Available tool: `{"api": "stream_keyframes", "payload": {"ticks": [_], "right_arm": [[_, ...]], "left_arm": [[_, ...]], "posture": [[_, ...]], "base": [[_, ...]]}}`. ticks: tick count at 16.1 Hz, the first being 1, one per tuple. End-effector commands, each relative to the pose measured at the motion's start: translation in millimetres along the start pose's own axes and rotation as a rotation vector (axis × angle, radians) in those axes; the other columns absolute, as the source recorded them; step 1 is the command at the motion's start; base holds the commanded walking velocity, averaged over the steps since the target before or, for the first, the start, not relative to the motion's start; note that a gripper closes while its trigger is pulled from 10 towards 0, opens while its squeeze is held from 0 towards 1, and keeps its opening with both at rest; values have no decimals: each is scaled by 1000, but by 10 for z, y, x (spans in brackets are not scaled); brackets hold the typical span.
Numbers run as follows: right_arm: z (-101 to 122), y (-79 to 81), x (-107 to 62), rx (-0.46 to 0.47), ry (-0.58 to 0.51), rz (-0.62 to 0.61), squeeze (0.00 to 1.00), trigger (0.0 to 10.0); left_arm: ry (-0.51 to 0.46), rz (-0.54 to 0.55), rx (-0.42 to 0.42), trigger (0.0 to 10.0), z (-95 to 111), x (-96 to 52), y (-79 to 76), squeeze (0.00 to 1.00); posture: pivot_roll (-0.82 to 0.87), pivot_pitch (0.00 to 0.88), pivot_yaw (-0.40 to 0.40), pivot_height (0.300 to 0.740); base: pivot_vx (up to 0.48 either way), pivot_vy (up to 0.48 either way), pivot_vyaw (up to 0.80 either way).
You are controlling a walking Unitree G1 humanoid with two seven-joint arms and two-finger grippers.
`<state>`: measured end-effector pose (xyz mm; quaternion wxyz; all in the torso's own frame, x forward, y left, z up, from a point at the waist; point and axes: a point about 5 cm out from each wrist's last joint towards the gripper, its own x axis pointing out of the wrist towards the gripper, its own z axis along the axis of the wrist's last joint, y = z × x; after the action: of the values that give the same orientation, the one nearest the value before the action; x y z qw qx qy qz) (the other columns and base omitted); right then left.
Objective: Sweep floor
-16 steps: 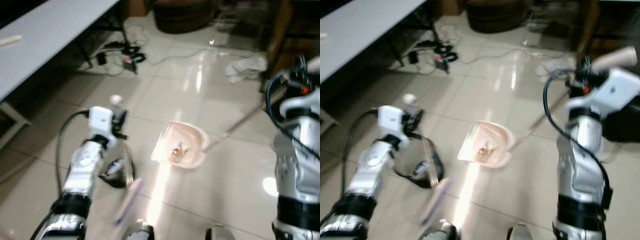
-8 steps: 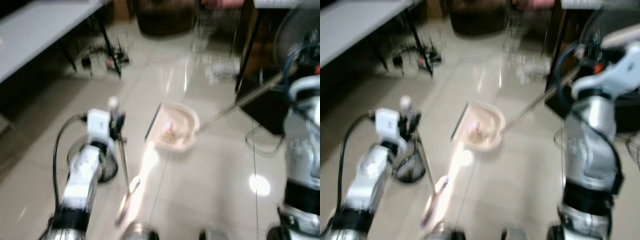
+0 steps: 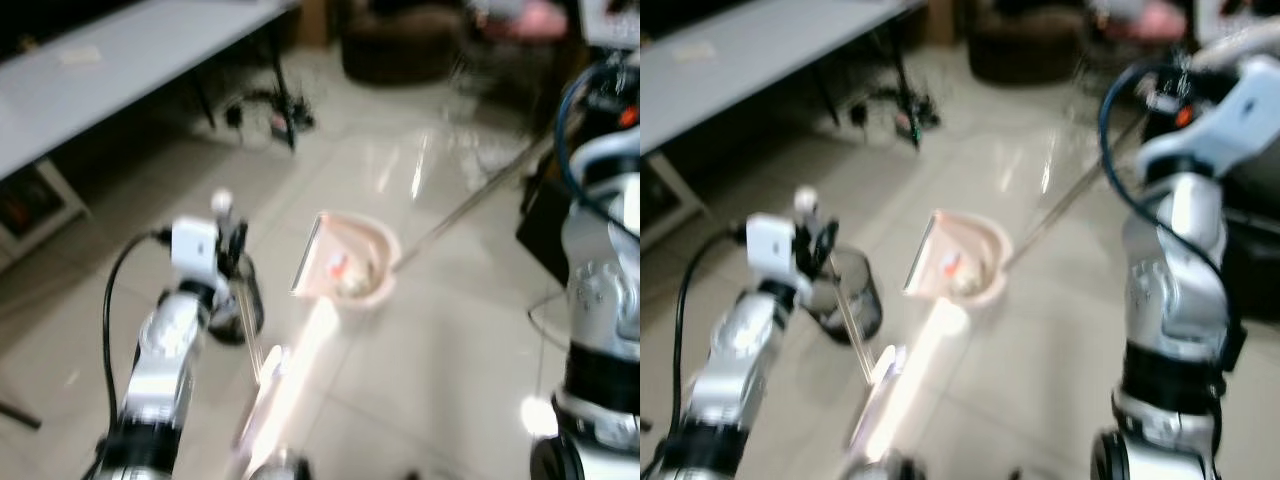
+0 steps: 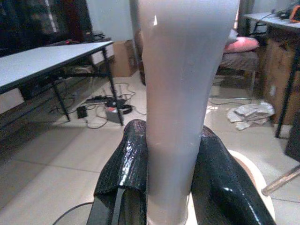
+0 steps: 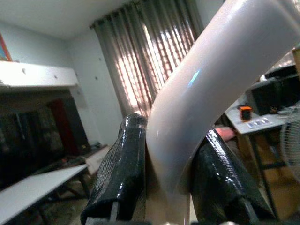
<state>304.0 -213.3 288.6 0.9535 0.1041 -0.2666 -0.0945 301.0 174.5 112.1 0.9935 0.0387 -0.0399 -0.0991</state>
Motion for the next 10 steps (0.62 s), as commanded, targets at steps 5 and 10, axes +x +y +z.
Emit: {"api": "stream_keyframes", "payload": {"ticks": [5,10], "right_arm": [[105,45,24,21,-46,19,0,10000],[105,45,24,21,-46,19,0,10000]], "left_arm": [[-42,8,20,10000,108,26,38,0],[-42,8,20,10000,108,26,38,0]], "posture": [[-38,52,108,740],[-38,52,108,740]], "base": [[304,0,800],[304,0,800]]}}
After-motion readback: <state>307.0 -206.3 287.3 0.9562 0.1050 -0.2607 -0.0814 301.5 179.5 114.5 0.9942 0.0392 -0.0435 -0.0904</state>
